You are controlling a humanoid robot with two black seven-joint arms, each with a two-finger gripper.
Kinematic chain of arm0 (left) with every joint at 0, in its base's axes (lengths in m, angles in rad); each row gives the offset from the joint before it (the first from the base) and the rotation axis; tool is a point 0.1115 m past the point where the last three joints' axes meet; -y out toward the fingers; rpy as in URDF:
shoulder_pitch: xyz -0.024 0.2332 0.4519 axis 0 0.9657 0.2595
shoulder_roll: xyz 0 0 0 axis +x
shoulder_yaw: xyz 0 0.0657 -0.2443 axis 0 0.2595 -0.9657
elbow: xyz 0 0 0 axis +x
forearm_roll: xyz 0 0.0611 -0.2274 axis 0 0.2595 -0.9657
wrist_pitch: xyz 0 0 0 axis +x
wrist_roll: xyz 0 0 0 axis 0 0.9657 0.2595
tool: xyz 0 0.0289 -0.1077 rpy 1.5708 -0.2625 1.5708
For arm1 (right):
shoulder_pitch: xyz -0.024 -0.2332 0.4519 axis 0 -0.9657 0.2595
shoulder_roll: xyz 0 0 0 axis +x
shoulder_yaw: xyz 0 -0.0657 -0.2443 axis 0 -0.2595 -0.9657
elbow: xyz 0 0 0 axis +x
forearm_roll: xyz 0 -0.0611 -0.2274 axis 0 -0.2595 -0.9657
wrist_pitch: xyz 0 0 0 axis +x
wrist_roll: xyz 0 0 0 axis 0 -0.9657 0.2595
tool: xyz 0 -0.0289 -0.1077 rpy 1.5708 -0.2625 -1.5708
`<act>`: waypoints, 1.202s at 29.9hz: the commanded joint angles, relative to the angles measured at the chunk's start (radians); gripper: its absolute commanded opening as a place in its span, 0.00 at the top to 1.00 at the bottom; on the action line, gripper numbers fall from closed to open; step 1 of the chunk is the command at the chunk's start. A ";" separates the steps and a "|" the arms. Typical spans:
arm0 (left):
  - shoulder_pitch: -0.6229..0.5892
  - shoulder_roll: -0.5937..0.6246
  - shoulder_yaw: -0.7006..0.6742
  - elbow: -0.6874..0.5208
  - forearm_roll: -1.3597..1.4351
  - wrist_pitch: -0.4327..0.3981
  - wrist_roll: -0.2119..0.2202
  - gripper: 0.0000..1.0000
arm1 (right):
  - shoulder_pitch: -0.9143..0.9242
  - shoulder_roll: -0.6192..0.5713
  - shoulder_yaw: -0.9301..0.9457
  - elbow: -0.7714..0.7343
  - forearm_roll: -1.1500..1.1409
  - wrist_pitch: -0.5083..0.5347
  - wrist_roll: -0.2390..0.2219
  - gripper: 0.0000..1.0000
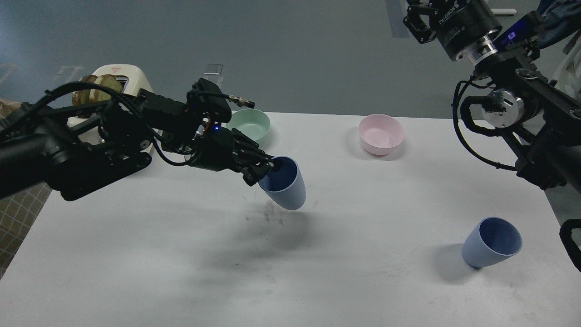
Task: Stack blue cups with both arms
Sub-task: 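Carry the blue cup to the table center and set it upright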
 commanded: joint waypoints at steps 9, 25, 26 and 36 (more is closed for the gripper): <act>-0.145 -0.272 0.175 0.237 0.095 -0.008 0.000 1.00 | 0.002 -0.013 -0.021 0.003 0.003 0.000 0.000 0.00; -0.162 -0.326 0.209 0.264 0.100 -0.008 0.000 1.00 | -0.009 -0.023 -0.024 0.008 0.006 0.000 0.000 0.00; -0.162 -0.326 0.217 0.263 0.098 -0.008 0.000 0.98 | -0.009 -0.024 -0.024 0.008 0.006 0.000 0.000 0.00; -0.196 -0.300 0.206 0.251 0.057 -0.008 0.000 0.16 | -0.007 -0.073 -0.026 0.011 0.006 0.005 0.000 0.00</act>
